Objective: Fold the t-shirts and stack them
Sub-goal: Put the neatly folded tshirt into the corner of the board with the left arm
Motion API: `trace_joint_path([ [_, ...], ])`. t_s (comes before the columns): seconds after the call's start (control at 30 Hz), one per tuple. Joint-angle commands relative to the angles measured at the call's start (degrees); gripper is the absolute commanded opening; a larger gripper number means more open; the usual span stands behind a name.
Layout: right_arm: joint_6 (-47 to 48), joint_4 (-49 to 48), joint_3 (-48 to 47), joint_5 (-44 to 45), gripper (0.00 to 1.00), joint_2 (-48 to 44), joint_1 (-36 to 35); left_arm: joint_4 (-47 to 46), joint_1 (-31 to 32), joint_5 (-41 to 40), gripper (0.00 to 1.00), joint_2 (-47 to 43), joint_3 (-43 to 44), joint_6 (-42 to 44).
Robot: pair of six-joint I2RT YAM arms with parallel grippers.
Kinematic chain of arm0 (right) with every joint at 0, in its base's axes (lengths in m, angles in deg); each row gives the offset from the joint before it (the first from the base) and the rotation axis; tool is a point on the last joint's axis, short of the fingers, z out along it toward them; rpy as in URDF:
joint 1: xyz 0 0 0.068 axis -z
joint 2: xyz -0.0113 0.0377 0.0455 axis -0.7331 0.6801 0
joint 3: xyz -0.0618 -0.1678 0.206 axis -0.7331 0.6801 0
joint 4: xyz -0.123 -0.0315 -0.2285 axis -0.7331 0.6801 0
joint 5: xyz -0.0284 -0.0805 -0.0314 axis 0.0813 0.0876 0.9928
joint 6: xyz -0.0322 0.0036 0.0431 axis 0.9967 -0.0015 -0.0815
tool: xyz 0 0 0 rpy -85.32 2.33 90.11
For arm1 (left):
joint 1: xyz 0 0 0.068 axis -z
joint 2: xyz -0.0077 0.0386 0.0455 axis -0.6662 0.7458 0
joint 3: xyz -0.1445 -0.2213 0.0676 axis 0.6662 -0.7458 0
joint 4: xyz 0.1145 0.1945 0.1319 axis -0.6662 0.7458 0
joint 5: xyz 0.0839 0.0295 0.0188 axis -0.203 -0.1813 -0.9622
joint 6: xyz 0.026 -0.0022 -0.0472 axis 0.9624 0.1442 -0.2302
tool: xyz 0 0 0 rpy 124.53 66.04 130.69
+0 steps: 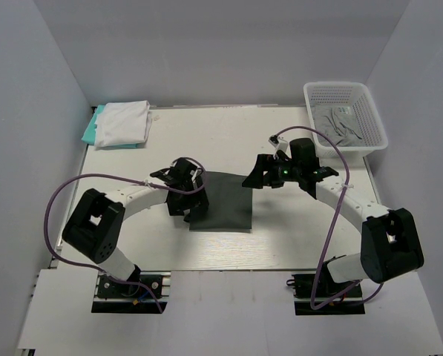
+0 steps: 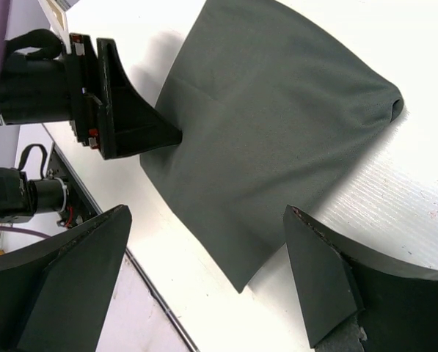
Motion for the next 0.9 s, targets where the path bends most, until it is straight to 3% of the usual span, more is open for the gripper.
trace_joint_path([
  [0.0, 0.8, 0.6, -0.2, 0.5, 0.90, -0.7, -0.2, -4.2, 0.4, 0.7, 1.00, 2.0, 0.5, -1.3],
  [0.17, 1.0, 1.1, -0.9, 0.7, 0.90, -0.3, -0.1, -9.7, 0.4, 2.6, 1.00, 5.6, 1.2, -1.3],
  [0.27, 1.0, 1.5, -1.0, 0.5, 0.90, 0.2, -0.1, -11.4, 0.4, 4.0, 0.87, 7.0, 1.2, -1.3],
  [0.3, 1.1, 1.6, -1.1, 0.5, 0.90, 0.2, 0.2, -11.4, 0.4, 4.0, 0.76, 7.0, 1.2, -1.3],
  [0.4, 1.1, 1.6, -1.0, 0.5, 0.90, 0.1, -0.1, -12.7, 0.4, 3.2, 0.59, 9.3, 1.7, -1.3],
  [0.43, 1.1, 1.7, -1.0, 0.5, 0.90, 0.2, -0.1, -12.8, 0.4, 3.2, 0.47, 9.9, 1.7, -0.7],
  [0.47, 1.2, 1.8, -1.0, 0.5, 0.90, 0.0, -0.1, -12.8, 0.4, 2.7, 0.41, 10.5, 1.7, -0.7],
  [0.6, 1.7, 2.7, -1.3, 1.5, 0.90, -0.2, 0.1, -13.7, 0.4, 0.8, 0.25, 12.2, 2.3, 1.7],
  [0.67, 1.9, 2.9, -0.9, 2.5, 0.90, 0.0, 0.2, -13.7, 0.4, -1.0, 0.05, 12.7, 3.6, 4.3],
  [0.7, 1.9, 3.1, -0.7, 2.6, 0.90, -0.9, 0.2, -12.9, 0.4, -2.2, 0.00, 12.7, 4.3, 4.3],
  [0.87, 2.7, 3.1, 0.5, 5.2, 0.90, -2.8, 0.2, -10.5, 0.4, -11.7, 0.00, 10.3, 8.3, 9.3],
])
